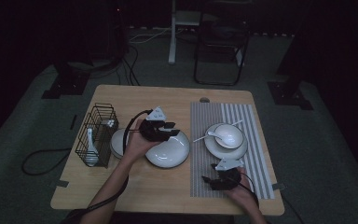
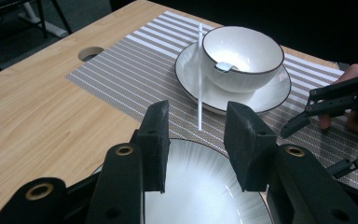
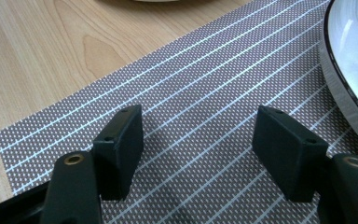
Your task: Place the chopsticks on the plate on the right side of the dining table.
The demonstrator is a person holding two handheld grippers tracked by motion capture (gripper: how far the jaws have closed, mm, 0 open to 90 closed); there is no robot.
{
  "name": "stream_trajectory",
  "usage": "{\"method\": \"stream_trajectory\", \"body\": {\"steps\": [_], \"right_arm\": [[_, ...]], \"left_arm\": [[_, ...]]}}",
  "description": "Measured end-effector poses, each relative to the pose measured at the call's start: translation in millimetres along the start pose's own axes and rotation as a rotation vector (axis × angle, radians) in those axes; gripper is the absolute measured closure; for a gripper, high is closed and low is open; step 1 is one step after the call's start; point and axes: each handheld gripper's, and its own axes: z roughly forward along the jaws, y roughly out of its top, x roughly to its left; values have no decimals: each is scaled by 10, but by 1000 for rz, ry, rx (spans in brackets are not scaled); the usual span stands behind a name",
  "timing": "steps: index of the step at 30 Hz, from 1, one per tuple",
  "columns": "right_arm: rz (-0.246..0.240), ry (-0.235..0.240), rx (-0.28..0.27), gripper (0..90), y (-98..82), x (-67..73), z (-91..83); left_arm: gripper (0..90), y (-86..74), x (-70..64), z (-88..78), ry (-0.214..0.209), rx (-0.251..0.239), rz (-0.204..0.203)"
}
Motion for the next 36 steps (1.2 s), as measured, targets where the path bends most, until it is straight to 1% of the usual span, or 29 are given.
{"method": "stream_trajectory", "body": {"steps": [1,8,20,23,24,28,29,34,36], "right_arm": [[0,0,0,331,0,0,0],[1,0,0,332,0,0,0],[0,0,0,332,0,0,0],[0,0,0,332,0,0,0],[0,0,0,332,0,0,0],[0,0,0,332,0,0,0],[0,0,0,332,0,0,0],[0,0,0,332,0,0,0],[0,0,0,332,0,0,0]], "left_arm": [[607,12,-4,-23,3,-1,5],[594,56,-7,-107,8,-7,6],[588,55,40,-214,26,-5,1],[576,54,51,-238,31,0,1],[575,51,62,-256,39,6,4],[575,44,81,-294,43,5,1],[574,43,86,-323,51,5,2],[570,52,99,-388,65,7,8],[569,54,121,-427,82,15,6]]}}
